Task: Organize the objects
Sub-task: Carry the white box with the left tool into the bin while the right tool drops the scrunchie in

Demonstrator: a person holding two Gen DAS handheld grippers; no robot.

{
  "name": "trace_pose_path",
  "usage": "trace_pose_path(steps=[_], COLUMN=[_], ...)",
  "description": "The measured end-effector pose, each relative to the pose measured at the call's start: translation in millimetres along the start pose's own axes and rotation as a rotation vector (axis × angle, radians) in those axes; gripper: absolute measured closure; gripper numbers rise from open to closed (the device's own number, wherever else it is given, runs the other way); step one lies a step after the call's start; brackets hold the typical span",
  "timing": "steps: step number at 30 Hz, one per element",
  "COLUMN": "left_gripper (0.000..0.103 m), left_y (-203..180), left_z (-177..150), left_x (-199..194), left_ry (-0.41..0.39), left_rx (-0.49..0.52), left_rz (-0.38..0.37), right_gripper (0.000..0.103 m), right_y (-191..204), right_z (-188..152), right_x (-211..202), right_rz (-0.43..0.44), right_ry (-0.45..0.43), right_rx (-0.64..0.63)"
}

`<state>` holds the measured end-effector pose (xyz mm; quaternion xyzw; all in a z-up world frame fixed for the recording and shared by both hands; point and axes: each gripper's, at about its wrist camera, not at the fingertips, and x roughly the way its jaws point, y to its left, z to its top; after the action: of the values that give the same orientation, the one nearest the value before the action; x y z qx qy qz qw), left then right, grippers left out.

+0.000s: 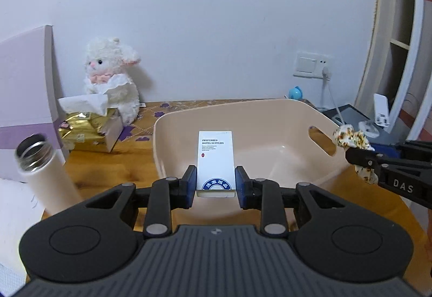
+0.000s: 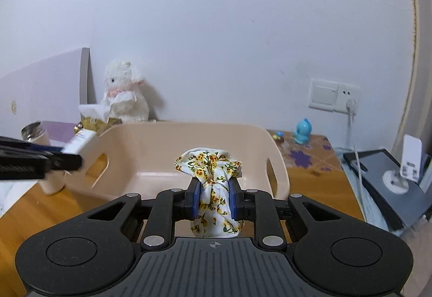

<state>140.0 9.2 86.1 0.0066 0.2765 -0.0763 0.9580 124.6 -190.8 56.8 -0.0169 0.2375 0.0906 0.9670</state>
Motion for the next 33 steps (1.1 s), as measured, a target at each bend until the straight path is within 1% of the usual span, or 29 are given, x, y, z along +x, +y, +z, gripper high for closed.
trace_pose_path(steps=[2,4,8,11,12,14,15,16,17,18,20,21,23,24,26,28,33], left_gripper=[0.071,0.071,0.071,0.071,0.070,0.069,0.068,0.065,0.049,0.029,0.015,0.013,0.013,0.012,0.010,0.010,0.009], left_y=[-3.6,-6.9,-14.2,-16.0,-17.0,-17.8,-17.7,-17.4,-17.5,-17.6,-18.4,-19.1,-21.3,-21.7,-21.9,-21.3,-17.4], left_z=[7.1,9.5,3.7,-5.1,-7.7,-10.7,-11.2,-10.9,-10.4,-9.6,-8.6,-9.3,-10.9,-13.1,-19.4,-28.0,-54.0], left_x=[17.8,34.3,67.7,85.1,88.0,88.0,84.9,80.3,74.4,68.1,51.2,41.5,26.5,19.2,5.9,-4.6,-13.2], left_ry=[0.018,0.047,0.114,0.170,0.182,0.189,0.180,0.173,0.169,0.162,0.125,0.109,0.101,0.100,0.105,0.116,0.163], left_rx=[0.001,0.001,0.013,0.009,0.013,0.018,0.017,0.017,0.015,0.011,0.006,0.010,0.021,0.023,0.024,0.023,0.024], left_rz=[-0.003,-0.004,0.006,0.001,0.000,-0.001,0.003,0.003,0.000,-0.003,-0.002,-0.002,-0.004,-0.009,-0.017,-0.025,-0.032], right_gripper=[0.083,0.083,0.083,0.082,0.070,0.063,0.056,0.048,0.044,0.038,0.035,0.031,0.027,0.024,0.022,0.016,0.014], right_y=[-0.3,-1.1,-2.2,-4.6,-5.1,-7.1,-8.3,-10.0,-12.4,-14.4,-18.8,-20.8,-24.8,-26.5,-30.9,-35.8,-38.8], right_z=[8.3,12.5,8.3,0.1,-3.1,-7.0,-7.3,-6.7,-6.6,-6.3,-6.4,-6.5,-8.5,-9.5,-12.1,-17.7,-38.9], right_x=[15.1,29.9,63.1,75.9,78.2,75.8,73.3,69.7,65.6,60.8,48.9,42.8,28.8,22.5,10.0,-1.2,-10.0], right_rz=[-0.012,-0.011,-0.027,-0.022,-0.021,-0.025,-0.032,-0.036,-0.036,-0.036,-0.030,-0.025,-0.021,-0.028,-0.026,-0.017,-0.048], right_ry=[-0.006,0.006,0.072,0.118,0.132,0.120,0.117,0.109,0.100,0.090,0.083,0.083,0.070,0.071,0.075,0.089,0.141], right_rx=[-0.015,-0.025,-0.034,-0.016,-0.015,-0.016,-0.020,-0.019,-0.015,-0.008,0.004,0.008,0.005,0.001,0.003,0.009,-0.063])
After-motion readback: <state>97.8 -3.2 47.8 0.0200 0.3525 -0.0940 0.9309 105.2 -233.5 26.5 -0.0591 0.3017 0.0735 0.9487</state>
